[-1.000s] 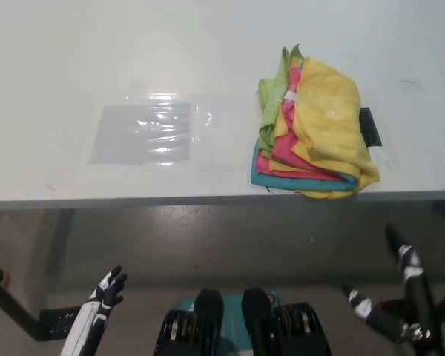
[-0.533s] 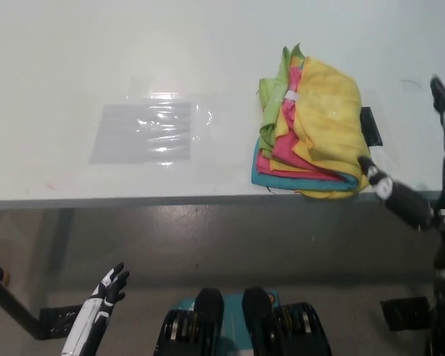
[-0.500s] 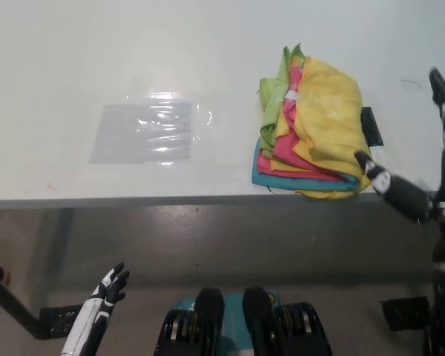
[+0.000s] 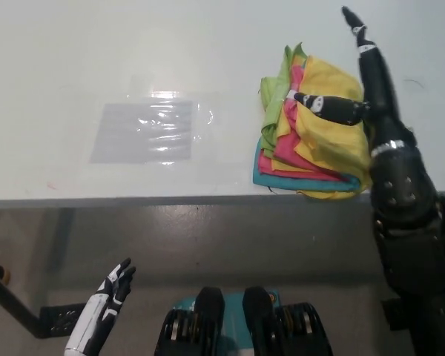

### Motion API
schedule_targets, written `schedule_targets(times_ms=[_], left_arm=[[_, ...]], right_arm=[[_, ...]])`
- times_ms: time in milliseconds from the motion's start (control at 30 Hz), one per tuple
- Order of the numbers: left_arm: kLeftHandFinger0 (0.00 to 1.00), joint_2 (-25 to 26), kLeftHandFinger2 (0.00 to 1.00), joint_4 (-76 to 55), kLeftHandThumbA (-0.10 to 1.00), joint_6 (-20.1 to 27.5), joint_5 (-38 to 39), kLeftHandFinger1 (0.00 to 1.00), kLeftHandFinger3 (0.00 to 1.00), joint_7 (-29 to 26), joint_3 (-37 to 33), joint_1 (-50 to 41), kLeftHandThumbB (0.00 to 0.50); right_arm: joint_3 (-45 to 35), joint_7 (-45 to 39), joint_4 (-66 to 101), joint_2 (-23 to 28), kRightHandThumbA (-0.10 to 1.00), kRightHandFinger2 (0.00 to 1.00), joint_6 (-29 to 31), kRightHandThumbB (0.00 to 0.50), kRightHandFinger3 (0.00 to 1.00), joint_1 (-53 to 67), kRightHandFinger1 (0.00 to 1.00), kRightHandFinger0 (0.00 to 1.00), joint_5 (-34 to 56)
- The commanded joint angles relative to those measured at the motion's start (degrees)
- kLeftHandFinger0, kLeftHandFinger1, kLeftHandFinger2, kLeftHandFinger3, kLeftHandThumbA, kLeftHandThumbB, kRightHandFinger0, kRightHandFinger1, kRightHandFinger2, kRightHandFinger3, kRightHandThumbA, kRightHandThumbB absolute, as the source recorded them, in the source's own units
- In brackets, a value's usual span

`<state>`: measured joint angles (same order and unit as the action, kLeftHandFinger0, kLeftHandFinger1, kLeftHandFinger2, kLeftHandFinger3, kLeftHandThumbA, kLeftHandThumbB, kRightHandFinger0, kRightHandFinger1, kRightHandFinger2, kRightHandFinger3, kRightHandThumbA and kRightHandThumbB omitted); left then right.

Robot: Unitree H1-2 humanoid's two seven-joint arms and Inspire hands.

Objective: A stack of folded microfibre clothes with a single fold is kept infront of the robot. the robot uses its right hand to grab one end of the clothes and pulla it away from the other end to unfold

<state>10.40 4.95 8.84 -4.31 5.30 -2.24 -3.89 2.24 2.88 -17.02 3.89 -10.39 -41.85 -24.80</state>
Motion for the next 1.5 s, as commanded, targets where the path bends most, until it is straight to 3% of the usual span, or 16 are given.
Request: schedule_targets(times_ms=[0,100,367,600,667,833,867,933,1000,1033,1067,1100,1167,1267,1433,1467], left_arm=[[1.0,1.3,1.0,-2.27,0.97,0.32,-0.78,1.0,1.0,0.81,-0.27,0.62,0.357],[1.0,1.34,1.0,-2.35,0.96,0.29,-0.66,1.0,1.0,0.99,-0.33,0.63,0.352],[1.0,1.79,1.0,-3.36,0.94,-0.34,-0.92,1.0,1.0,1.68,-0.98,0.4,0.343],[1.0,2.2,1.0,-3.46,0.96,-0.1,-1.86,1.0,1.0,1.61,-1.78,0.62,0.343],[1.0,2.45,1.0,-3.56,0.97,-0.12,-2.27,1.0,1.0,1.58,-2.02,0.98,0.34],[1.0,2.76,1.0,-3.93,0.97,-0.7,-1.91,1.0,1.0,1.83,-2.26,1.7,0.339],[1.0,2.81,1.0,-4.06,0.97,-0.88,-1.95,1.0,1.0,1.82,-2.27,1.86,0.338],[1.0,2.86,1.0,-4.35,0.97,-1.11,-2.11,1.0,1.0,1.73,-2.29,1.8,0.336],[1.0,2.87,1.0,-4.45,0.97,-1.1,-2.24,1.0,1.0,1.63,-2.29,1.77,0.33],[1.0,2.86,1.0,-4.46,0.97,-1.12,-2.25,1.0,1.0,1.63,-2.29,1.77,0.331],[1.0,2.9,1.0,-4.15,0.96,-0.64,-2.07,1.0,1.0,1.71,-2.3,1.88,0.319],[1.0,2.99,1.0,-4.38,0.97,-1.02,-2.36,1.0,1.0,1.72,-2.37,1.84,0.325],[1.0,3.3,1.0,-4.34,0.97,-1.47,-2.23,1.0,1.0,1.98,-2.26,2.7,0.322],[1.0,3.42,1.0,-4.33,0.97,-1.84,-2.33,1.0,1.0,1.88,-2.2,2.89,0.324],[1.0,3.44,1.0,-4.16,0.97,-1.67,-2.5,1.0,1.0,1.98,-2.38,2.92,0.308],[1.0,3.49,1.0,-4.16,0.97,-1.69,-2.47,1.0,1.0,2.06,-2.35,2.96,0.309]], right_arm=[[0.7,2.08,-6.4,-0.64,1.0,1.0,-0.41,0.249,1.0,-5.97,1.0,1.0,0.5],[0.67,2.37,-9.36,-1.21,1.0,1.0,-0.17,0.234,1.0,-7.18,1.0,1.0,1.07],[1.33,5.47,-22.52,-2.29,1.0,1.0,2.0,0.264,1.0,-12.77,1.0,1.0,1.51],[2.1,5.33,-29.2,-2.35,1.0,1.0,1.75,0.242,1.0,-14.06,1.0,1.0,1.87],[2.56,5.67,-31.52,-2.2,1.0,1.0,2.06,0.261,1.0,-14.34,1.0,1.0,1.76],[7.79,5.6,-36.94,-0.68,1.0,1.0,-2.38,0.273,1.0,-15.45,1.0,1.0,-2.48],[8.66,5.7,-37.92,-0.45,0.82,1.0,-4.46,0.26,1.0,-15.79,1.0,1.0,-3.15],[11.84,3.73,-40.36,0.24,0.76,1.0,-9.99,0.27,1.0,-17.1,1.0,1.0,-5.36],[14.0,2.38,-42.51,0.64,0.69,1.0,-12.55,0.259,1.0,-18.07,0.94,0.8,-6.08],[14.41,2.48,-42.67,0.69,0.69,1.0,-12.66,0.252,1.0,-18.17,0.89,0.76,-5.73],[16.24,1.56,-44.08,1.15,0.57,0.86,-14.58,0.226,1.0,-18.63,0.75,0.6,-6.87],[17.16,2.75,-44.43,1.5,0.34,0.56,-14.71,0.195,1.0,-18.33,0.46,0.37,-7.7],[17.84,6.06,-44.72,2.01,0.1,0.23,-14.29,0.227,1.0,-18.13,0.05,0.02,-8.24],[17.6,6.94,-43.67,2.36,0.05,0.06,-14.08,0.228,1.0,-17.83,0.0,0.0,-7.31],[15.99,9.88,-38.73,3.08,-0.04,0.05,-12.12,0.224,1.0,-15.74,0.01,0.0,-6.45],[15.79,10.32,-37.75,3.18,-0.04,0.05,-11.73,0.224,0.96,-15.36,0.0,0.0,-6.34]])
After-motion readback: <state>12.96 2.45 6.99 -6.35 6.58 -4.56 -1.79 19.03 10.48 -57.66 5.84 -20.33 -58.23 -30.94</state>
